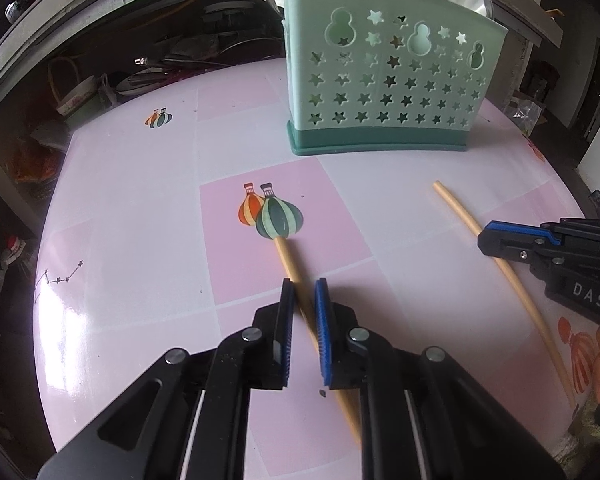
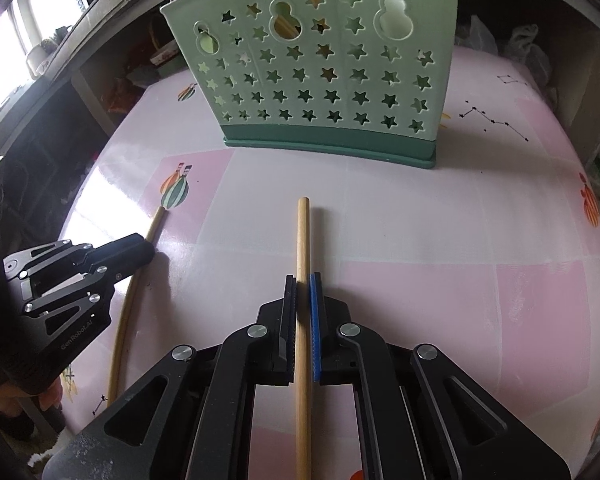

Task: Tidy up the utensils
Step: 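Lift both chopsticks upright toward the green holder with both tools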

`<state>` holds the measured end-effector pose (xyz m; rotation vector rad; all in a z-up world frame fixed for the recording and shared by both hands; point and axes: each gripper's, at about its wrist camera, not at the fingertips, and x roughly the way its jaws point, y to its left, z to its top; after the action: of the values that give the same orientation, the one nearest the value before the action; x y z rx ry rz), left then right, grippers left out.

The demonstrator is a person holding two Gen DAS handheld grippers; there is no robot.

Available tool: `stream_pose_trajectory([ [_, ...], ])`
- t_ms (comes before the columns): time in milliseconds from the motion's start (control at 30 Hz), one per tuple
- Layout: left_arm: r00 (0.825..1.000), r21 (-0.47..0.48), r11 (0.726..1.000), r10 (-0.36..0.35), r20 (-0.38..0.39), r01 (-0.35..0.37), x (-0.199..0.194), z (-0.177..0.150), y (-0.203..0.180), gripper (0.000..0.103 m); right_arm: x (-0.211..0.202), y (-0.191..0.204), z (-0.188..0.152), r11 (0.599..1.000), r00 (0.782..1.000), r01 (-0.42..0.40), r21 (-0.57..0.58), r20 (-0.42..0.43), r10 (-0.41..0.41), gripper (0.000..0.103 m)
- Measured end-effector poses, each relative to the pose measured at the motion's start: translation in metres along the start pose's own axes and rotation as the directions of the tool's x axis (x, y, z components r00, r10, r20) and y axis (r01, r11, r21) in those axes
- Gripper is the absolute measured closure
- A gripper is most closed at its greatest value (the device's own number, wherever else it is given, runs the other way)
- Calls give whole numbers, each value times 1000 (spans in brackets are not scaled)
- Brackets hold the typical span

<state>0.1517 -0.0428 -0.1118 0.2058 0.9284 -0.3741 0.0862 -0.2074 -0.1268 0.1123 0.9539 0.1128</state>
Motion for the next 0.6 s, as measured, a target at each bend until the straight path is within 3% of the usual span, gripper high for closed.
stream_pose_trajectory([
  [333, 999, -73, 997, -37, 29, 39, -8, 0, 13, 97, -48, -11, 4, 996, 994, -66, 65, 94, 60, 98],
  [467, 992, -101, 991, -77, 95, 87, -31, 2, 17, 97, -66, -13, 6, 992, 988, -94, 84, 131, 82, 98],
  [600, 965, -115, 979, -142, 220, 170, -69, 4, 20, 97, -84, -15, 8, 987, 979, -125, 99, 175, 106, 98],
])
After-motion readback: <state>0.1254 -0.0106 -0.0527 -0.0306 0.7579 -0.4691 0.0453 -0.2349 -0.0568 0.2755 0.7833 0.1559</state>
